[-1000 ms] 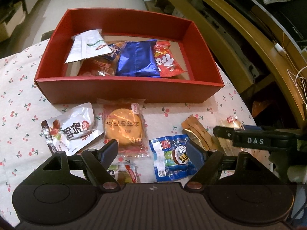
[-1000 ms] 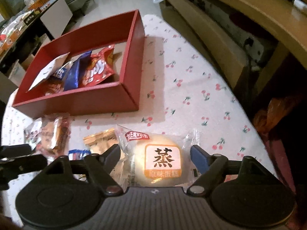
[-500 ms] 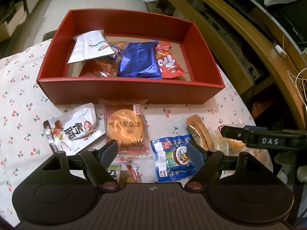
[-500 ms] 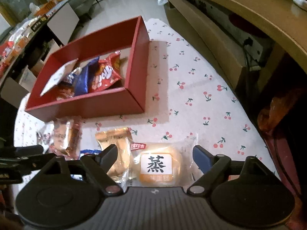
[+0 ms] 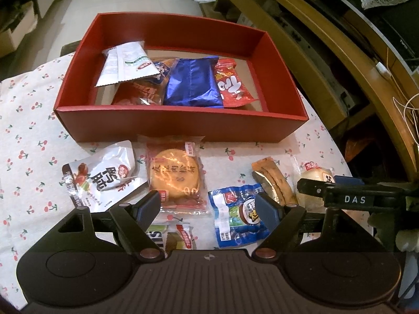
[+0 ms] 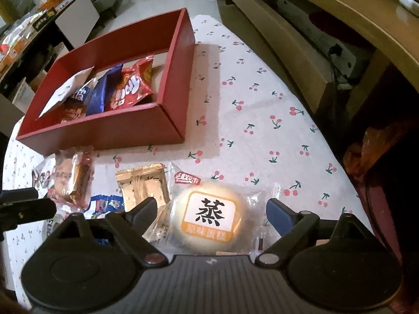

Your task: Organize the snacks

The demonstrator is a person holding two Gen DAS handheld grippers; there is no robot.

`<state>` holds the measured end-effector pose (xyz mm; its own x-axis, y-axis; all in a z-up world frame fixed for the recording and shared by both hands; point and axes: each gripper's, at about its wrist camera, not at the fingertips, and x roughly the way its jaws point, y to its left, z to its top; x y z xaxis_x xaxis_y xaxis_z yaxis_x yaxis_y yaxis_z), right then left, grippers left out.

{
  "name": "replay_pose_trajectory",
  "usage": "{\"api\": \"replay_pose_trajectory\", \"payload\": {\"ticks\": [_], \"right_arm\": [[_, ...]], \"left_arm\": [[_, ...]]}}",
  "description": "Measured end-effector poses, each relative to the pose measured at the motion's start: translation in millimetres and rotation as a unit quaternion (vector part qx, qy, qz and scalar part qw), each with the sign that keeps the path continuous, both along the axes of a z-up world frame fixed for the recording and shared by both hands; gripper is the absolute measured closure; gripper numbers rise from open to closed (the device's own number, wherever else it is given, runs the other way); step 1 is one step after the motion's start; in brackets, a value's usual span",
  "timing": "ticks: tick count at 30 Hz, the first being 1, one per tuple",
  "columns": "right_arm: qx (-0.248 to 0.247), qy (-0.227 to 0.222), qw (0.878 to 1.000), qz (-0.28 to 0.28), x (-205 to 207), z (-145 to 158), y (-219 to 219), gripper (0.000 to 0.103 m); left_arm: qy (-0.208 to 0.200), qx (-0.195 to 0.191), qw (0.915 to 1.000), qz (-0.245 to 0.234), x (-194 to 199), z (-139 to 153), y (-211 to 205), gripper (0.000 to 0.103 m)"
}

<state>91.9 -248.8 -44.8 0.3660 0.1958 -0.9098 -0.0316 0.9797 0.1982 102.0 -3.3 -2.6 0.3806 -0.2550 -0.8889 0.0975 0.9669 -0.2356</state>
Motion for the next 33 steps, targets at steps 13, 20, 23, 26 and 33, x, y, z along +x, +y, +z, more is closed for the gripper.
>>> {"api": "replay_pose_trajectory", "payload": {"ticks": [13,20,23,26,33], "right_arm": [[-0.02,0.005,1.0,0.009,-8.4,-7.5,13.0,0.01],[-0.026,-0.009,1.0,0.012,-9.9,-4.0,11.9,0.018],[-0.029,-0.015,0.999,0.01,-10.4,-0.1,10.1,0.019],[-0.028,-0.024,0.999,0.013,-12.1,5.2,10.8,0.019],[-0.021,-0.041,0.999,0.021,-18.1,15.3,14.3,0.019]], "left_arm": [[0.033,0.016,0.9992,0.011,-26.1,-18.0,19.8,0.018],[0.037,0.057,0.9977,0.001,-28.6,-32.3,5.8,0.017],[0.025,0.09,0.9955,-0.013,-34.4,-32.7,-3.2,0.023],[0.024,0.087,0.9958,-0.011,-36.4,-30.0,-0.3,0.027],[0.03,0.06,0.9977,0.006,-41.9,-27.9,8.3,0.016]]}}
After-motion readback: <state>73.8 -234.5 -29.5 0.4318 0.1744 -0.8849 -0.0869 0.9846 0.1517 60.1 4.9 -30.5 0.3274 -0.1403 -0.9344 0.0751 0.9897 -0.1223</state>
